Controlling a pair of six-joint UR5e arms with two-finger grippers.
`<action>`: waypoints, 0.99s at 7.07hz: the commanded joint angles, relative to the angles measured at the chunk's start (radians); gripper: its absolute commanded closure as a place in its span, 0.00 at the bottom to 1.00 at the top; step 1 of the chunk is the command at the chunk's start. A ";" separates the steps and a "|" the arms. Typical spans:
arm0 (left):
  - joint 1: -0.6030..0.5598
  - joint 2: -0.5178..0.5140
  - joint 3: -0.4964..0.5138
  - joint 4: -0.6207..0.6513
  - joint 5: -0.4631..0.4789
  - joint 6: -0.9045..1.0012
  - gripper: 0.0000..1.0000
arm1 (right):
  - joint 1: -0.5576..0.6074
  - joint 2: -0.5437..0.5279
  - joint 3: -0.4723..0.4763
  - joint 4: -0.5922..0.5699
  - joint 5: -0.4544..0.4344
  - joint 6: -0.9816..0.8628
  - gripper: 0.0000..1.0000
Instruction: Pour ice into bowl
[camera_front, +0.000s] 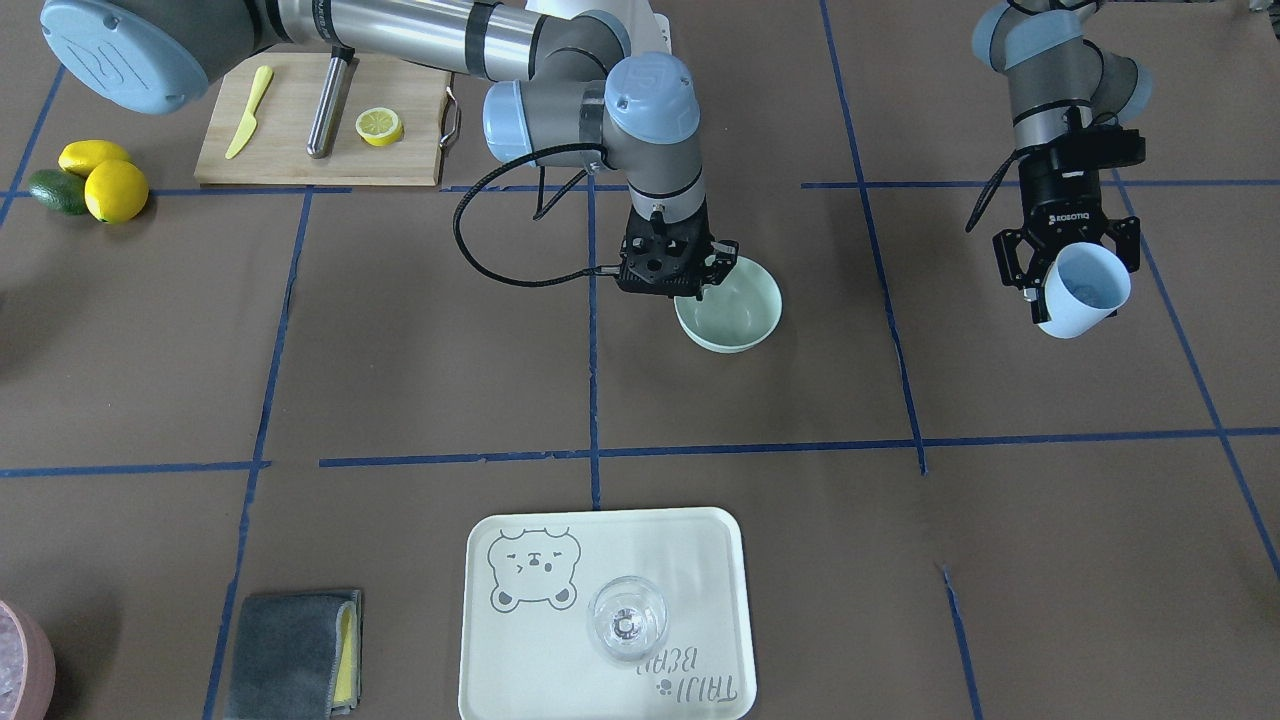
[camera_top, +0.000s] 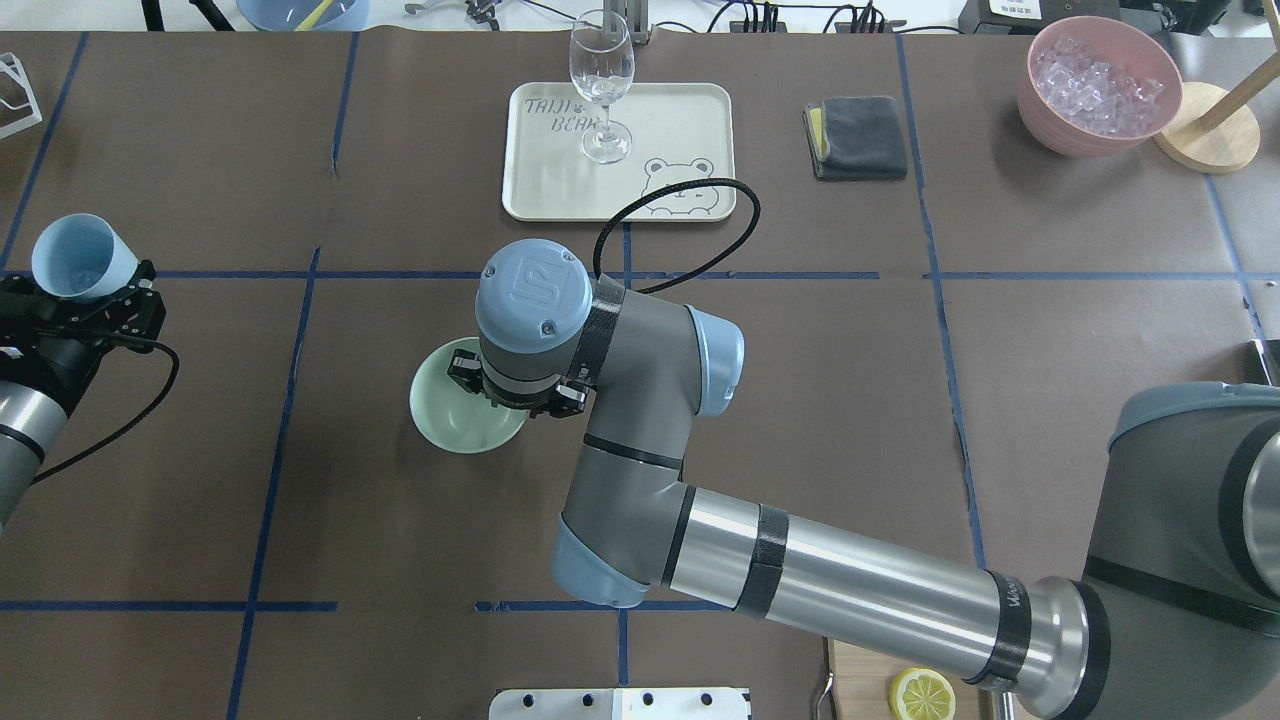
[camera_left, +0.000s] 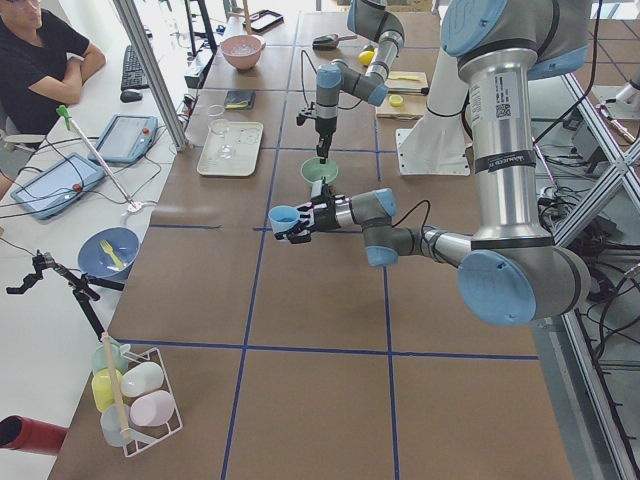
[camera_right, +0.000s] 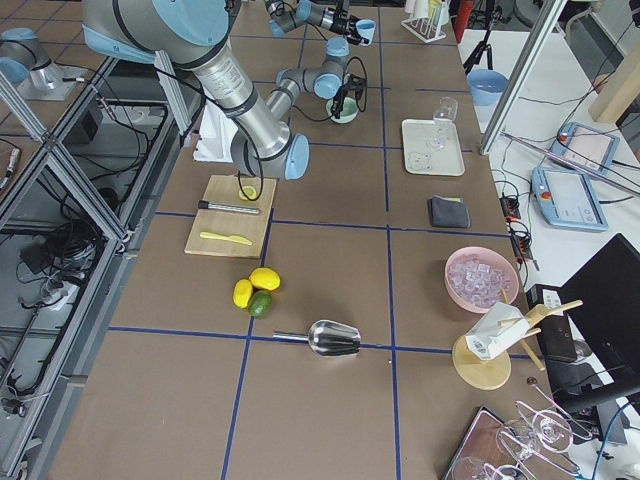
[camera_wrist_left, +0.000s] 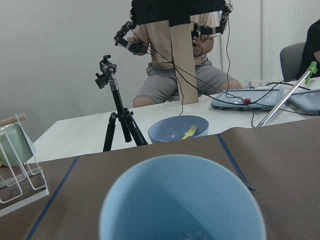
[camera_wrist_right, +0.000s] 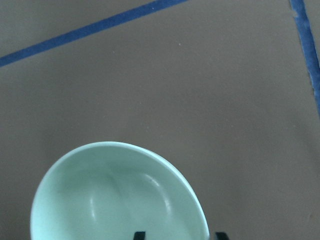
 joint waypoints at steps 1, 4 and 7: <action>0.002 -0.066 -0.010 0.129 0.003 0.066 1.00 | 0.044 -0.016 0.053 0.015 0.011 -0.003 0.00; 0.069 -0.205 -0.029 0.392 0.036 0.065 1.00 | 0.141 -0.299 0.352 0.015 0.118 -0.020 0.00; 0.226 -0.254 -0.085 0.579 0.200 0.067 1.00 | 0.206 -0.422 0.433 0.021 0.186 -0.133 0.00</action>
